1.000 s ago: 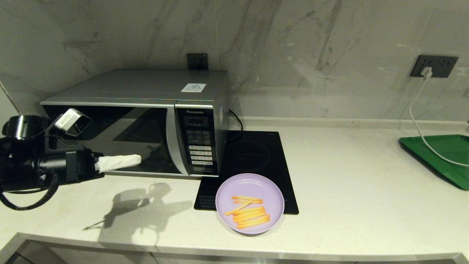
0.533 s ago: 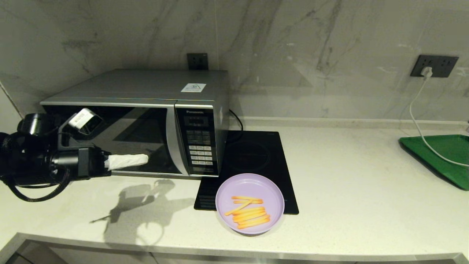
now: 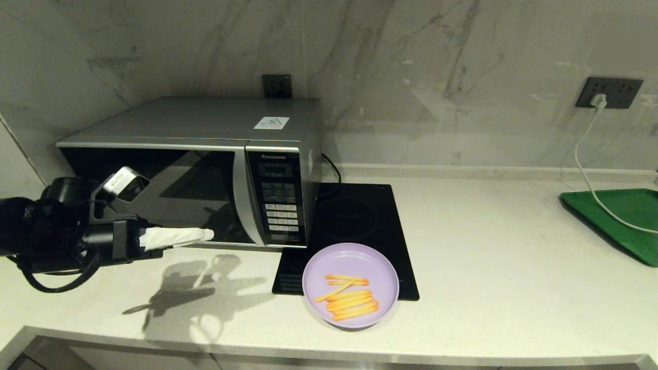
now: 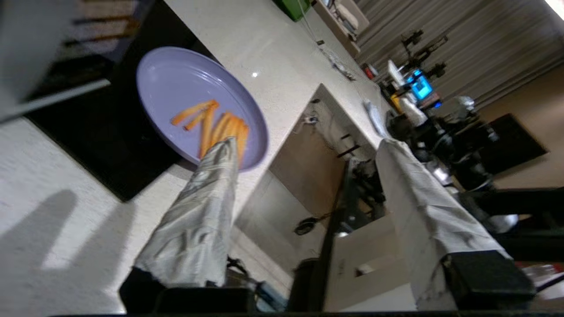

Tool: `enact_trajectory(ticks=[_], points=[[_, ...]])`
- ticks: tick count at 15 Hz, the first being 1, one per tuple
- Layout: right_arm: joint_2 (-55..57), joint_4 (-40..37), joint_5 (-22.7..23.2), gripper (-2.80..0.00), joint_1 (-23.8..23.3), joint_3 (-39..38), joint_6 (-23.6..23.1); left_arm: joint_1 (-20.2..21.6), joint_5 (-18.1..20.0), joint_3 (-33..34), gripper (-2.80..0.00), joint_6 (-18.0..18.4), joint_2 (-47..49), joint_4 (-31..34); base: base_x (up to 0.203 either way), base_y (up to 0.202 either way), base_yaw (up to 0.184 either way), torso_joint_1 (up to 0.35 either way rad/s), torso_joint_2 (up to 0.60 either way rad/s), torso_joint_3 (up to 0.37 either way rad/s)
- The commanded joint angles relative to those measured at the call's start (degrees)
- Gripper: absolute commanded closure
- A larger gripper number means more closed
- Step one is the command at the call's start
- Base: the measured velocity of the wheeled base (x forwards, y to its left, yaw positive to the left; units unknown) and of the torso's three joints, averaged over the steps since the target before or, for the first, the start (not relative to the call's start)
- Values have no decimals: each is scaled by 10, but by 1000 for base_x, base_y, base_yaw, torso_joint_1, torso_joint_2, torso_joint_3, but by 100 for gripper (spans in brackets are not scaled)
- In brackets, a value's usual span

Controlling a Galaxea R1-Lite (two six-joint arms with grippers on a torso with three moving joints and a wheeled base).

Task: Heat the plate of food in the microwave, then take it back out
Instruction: Open the microwave oven

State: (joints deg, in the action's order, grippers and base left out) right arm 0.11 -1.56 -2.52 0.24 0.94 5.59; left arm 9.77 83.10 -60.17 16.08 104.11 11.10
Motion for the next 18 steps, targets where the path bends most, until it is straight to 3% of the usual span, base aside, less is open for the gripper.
enact_trajectory(ticks=[1, 9, 15, 18], points=[[0, 0, 0, 0, 0, 0, 0, 3, 5, -10, -280, 42, 42, -24, 0, 0, 0, 0, 0, 0], [0, 0, 0, 0, 0, 0, 0, -1, 7, -82, -280, 107, 128, -126, 0, 0, 0, 0, 0, 0], [0, 0, 0, 0, 0, 0, 0, 13, 34, -87, -280, 183, 142, -199, 0, 0, 0, 0, 0, 0], [0, 0, 0, 0, 0, -1, 0, 12, 41, -91, -280, 189, 153, -241, 0, 0, 0, 0, 0, 0]])
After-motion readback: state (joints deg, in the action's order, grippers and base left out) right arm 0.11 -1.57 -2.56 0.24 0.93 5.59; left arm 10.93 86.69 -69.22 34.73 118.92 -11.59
